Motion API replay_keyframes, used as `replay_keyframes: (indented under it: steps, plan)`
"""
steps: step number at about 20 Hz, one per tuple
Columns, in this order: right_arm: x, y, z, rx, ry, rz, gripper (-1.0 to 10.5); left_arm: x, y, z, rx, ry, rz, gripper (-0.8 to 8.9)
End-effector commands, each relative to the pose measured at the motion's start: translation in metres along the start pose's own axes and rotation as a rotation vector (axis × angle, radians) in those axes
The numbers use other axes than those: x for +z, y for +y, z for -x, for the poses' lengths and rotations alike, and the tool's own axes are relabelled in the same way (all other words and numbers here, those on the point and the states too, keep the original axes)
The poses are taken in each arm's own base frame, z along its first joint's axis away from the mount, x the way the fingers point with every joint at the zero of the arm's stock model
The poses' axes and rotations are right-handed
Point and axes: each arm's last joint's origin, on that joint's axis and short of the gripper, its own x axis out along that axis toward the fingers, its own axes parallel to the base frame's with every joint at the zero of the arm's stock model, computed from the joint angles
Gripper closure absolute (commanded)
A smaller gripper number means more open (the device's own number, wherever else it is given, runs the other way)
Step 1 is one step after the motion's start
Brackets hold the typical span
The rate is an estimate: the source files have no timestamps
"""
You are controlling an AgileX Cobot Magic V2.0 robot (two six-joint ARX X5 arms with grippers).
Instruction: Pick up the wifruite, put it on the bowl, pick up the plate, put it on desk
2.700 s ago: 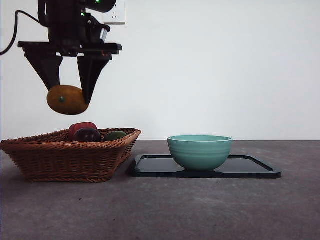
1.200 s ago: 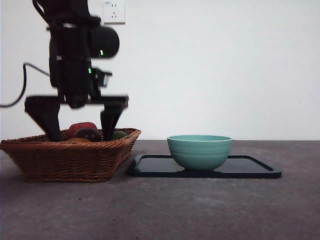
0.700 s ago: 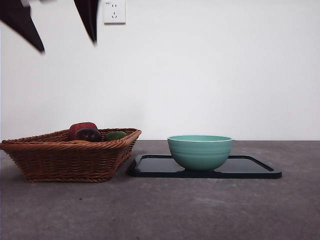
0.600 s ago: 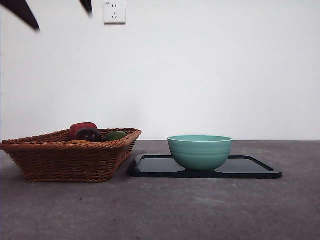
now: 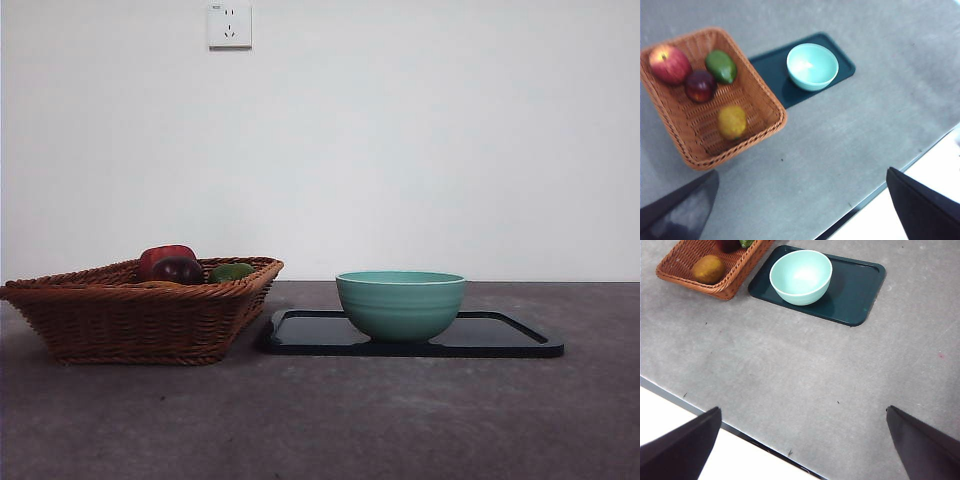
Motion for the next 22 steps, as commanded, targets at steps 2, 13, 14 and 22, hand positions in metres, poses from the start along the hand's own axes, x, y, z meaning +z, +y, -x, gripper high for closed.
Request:
replay_keyframes:
  steps: [2,13,14,22]
  plan:
    - [0.002,0.000,0.001,0.003,-0.005,-0.008,3.9,-0.014,-0.005,0.022,-0.082,-0.078,-0.047,1.88]
    - [0.003,0.001,0.002,0.007,-0.022,-0.008,3.9,-0.079,-0.007,0.039,-0.146,-0.167,-0.075,1.88]
    - [0.004,0.001,0.002,0.008,-0.027,-0.008,3.9,-0.080,-0.007,0.040,-0.146,-0.172,-0.076,1.88]
    - [0.026,0.009,-0.011,0.108,-0.062,-0.127,3.9,-0.080,-0.007,0.041,-0.146,-0.176,-0.076,1.88]
